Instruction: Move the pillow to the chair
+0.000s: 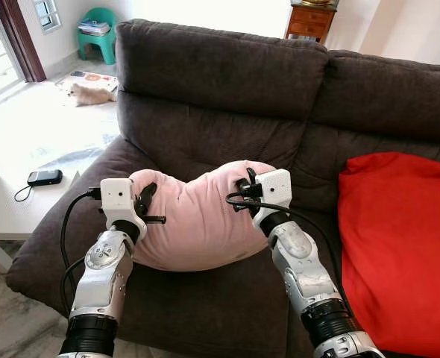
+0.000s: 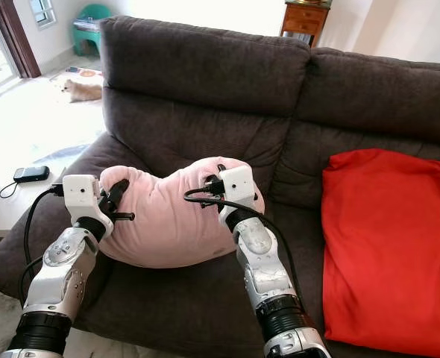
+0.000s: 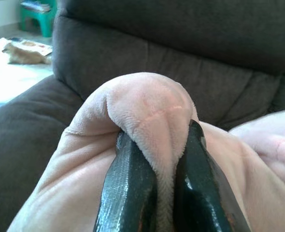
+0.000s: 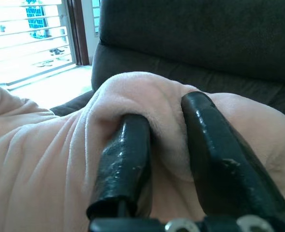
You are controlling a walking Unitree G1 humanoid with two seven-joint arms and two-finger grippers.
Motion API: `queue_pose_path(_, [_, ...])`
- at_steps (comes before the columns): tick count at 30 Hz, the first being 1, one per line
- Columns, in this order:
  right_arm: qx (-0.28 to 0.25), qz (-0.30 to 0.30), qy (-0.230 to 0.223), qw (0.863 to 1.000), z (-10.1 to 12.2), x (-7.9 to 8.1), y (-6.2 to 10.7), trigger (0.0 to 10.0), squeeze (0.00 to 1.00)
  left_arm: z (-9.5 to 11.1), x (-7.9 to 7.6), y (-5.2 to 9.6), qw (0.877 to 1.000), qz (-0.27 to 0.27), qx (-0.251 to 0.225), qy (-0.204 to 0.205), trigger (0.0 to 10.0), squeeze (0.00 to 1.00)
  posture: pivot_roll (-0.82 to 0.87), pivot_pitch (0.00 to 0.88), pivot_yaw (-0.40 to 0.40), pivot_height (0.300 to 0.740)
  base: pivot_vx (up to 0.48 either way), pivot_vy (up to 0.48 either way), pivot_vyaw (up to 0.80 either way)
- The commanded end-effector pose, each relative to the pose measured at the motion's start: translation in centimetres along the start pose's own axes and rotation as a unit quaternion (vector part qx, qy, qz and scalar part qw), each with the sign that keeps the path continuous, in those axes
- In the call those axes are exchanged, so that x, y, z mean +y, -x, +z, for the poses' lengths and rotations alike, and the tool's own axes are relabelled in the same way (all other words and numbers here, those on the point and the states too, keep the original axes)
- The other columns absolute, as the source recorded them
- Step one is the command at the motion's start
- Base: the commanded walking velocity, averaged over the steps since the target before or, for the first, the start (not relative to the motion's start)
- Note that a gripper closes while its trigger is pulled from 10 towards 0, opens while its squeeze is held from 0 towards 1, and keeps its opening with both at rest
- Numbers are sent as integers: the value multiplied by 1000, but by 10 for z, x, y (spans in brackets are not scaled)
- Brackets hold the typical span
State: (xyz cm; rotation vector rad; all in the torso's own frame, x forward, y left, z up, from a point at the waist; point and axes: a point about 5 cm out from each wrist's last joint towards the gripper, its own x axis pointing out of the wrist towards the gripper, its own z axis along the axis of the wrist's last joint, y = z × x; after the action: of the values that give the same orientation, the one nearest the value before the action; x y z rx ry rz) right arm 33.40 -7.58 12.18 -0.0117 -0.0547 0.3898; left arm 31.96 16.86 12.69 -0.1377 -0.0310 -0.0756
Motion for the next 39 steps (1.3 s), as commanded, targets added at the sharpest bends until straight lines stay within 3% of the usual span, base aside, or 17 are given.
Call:
queue_pose_path(1, [-37, 29, 11, 999, 18, 14, -10, 10000, 1000, 9, -14, -5, 999, -13, -26, 17, 10000, 0, 20, 0, -102, 740, 0, 0, 0])
queue_pose_path(5, [-28, 17, 15, 999, 14, 11, -10, 10000, 1000, 8, -2, -7, 997, 46, -28, 55, 10000, 0, 21, 0, -104, 740, 0, 0, 0])
queue_pose_path(13, [-24, -3, 19, 1000, 12, 5, -10, 10000, 1000, 0, 8, -7, 990, 101, -23, 96, 10000, 0, 15, 0, -106, 740, 0, 0, 0])
queue_pose_path(14, [-23, -6, 21, 999, 12, 5, -9, 10000, 396, -3, 10, -7, 989, 109, -19, 96, 10000, 0, 15, 0, -107, 740, 0, 0, 0])
queue_pose_path(15, [-23, -6, 21, 999, 12, 5, -9, 10000, 396, -3, 10, -7, 989, 109, -19, 96, 10000, 0, 15, 0, -107, 740, 0, 0, 0])
queue_pose_path(16, [-22, -8, 23, 999, 12, 4, -9, 10000, 0, -4, 12, -7, 989, 115, -16, 94, 10000, 0, 14, 0, -108, 740, 0, 0, 0])
queue_pose_path(21, [-25, -19, 22, 999, 12, 2, -9, 10000, 0, -11, 18, -6, 984, 139, -6, 109, 10000, 0, 13, 0, -107, 740, 0, 0, 0])
queue_pose_path(26, [-30, -27, 22, 999, 14, 0, -9, 10000, 0, -17, 29, -7, 972, 193, -8, 135, 10000, 0, 8, 0, -107, 740, 0, 0, 0])
queue_pose_path(27, [-31, -27, 23, 999, 14, -1, -7, 10000, 0, -18, 48, -4, 954, 259, -18, 150, 10000, 0, -1, 0, -107, 740, 0, 0, 0])
queue_pose_path(29, [-31, -28, 23, 999, 13, -1, -7, 10000, 0, -18, 55, -2, 947, 283, -23, 154, 10000, 0, -2, 0, -109, 740, 0, 0, 0])
queue_pose_path(30, [-31, -28, 24, 999, 13, -1, -6, 10000, 0, -17, 68, 4, 935, 319, -30, 153, 10000, 0, -3, 0, -108, 740, 0, 0, 0])
queue_pose_path(31, [-31, -28, 24, 999, 13, -1, -6, 10000, 0, -17, 68, 4, 935, 319, -30, 153, 10000, 0, -3, 0, -108, 740, 0, 0, 0])
queue_pose_path(36, [-31, -30, 22, 999, 13, -1, -5, 10000, 0, -19, 104, 25, 894, 420, -47, 150, 10000, 0, -3, 0, -110, 740, 0, 0, 0])
queue_pose_path(37, [-32, -30, 20, 999, 12, 0, -4, 10000, 0, -18, 116, 35, 880, 449, -58, 141, 10000, 0, -1, 0, -111, 740, 0, 0, 0])
queue_pose_path(39, [-31, -30, 20, 999, 12, 0, -4, 10000, 0, -17, 121, 40, 870, 469, -67, 137, 10000, 0, 1, 0, -112, 740, 0, 0, 0])
